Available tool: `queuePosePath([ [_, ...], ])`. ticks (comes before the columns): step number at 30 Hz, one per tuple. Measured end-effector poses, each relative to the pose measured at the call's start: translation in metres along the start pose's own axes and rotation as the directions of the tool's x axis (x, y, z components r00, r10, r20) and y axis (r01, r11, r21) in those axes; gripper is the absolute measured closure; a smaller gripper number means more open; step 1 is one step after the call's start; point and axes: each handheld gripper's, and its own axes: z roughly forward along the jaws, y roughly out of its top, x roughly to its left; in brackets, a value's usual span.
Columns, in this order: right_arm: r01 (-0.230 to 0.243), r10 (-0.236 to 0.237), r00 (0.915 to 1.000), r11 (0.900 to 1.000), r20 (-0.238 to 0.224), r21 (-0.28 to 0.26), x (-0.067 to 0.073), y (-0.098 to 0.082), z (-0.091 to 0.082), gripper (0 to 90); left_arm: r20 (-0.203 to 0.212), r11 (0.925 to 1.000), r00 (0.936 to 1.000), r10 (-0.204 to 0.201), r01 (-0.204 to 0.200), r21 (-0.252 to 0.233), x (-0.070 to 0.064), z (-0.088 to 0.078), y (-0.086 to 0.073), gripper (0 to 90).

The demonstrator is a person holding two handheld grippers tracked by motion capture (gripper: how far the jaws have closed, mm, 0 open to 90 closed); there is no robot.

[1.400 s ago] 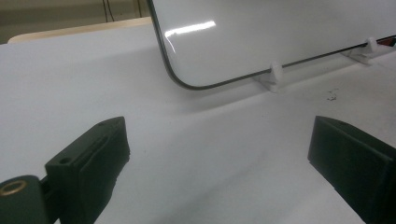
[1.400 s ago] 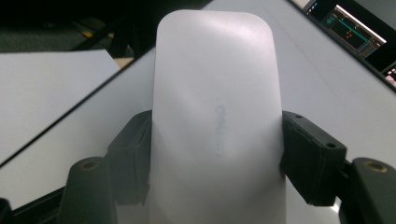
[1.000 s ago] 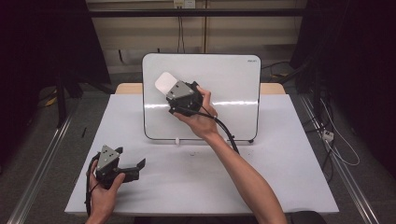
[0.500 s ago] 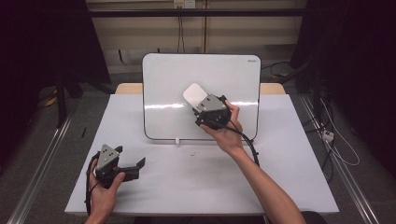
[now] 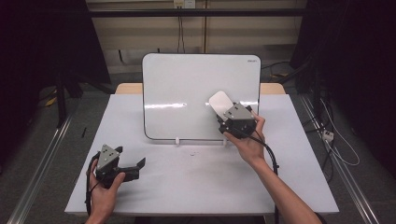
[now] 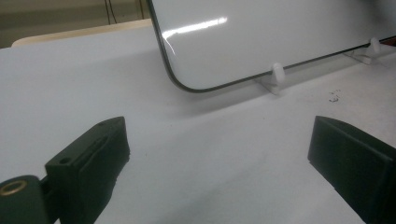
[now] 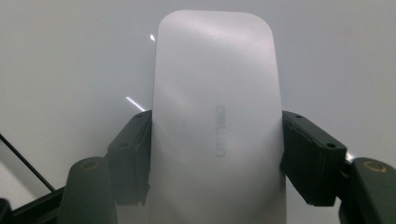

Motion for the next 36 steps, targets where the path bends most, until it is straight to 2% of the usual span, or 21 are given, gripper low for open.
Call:
queuePosePath([
  [6,-0.023,0.022,0.9992,1.0,0.034,0.016,-0.011,-0.019,-0.012,31.8,0.0,1.0,1.0,-0.006,0.006,-0.001,0.0,0.002,0.001,5.2],
  [10,-0.032,0.03,0.9984,0.999,0.047,0.037,-0.016,-0.03,-0.014,31.8,-0.001,1.0,1.0,0.0,0.0,0.007,-0.001,0.003,0.002,5.2],
  [17,0.014,-0.019,0.9975,0.996,0.068,0.084,-0.011,-0.047,-0.007,31.8,0.005,0.9999,1.0,0.006,-0.006,0.011,-0.003,0.006,0.003,5.2],
  [27,0.044,-0.057,0.9928,0.992,0.105,0.118,-0.006,-0.05,-0.002,31.7,0.015,1.0,0.9999,0.006,-0.006,0.007,-0.001,0.005,0.0,5.2],
  [31,0.041,-0.054,0.9926,0.992,0.109,0.123,-0.005,-0.05,-0.001,31.3,0.013,1.0,0.9999,0.004,-0.004,0.004,0.0,0.002,0.0,5.2],
  [32,0.036,-0.049,0.9931,0.992,0.106,0.124,-0.005,-0.049,-0.001,30.8,0.012,1.0,0.9999,0.003,-0.003,0.004,0.001,0.002,0.0,5.2],
  [35,-0.03,0.024,0.9985,0.992,0.049,0.121,-0.012,-0.049,-0.002,22.1,0.013,1.0,0.9999,0.001,-0.001,0.005,0.0,0.003,0.0,5.2],
  [36,-0.038,0.032,0.9983,0.992,0.049,0.123,-0.013,-0.049,-0.002,19.5,0.012,1.0,0.9999,0.004,-0.004,0.007,0.0,0.003,-0.001,5.2],
])
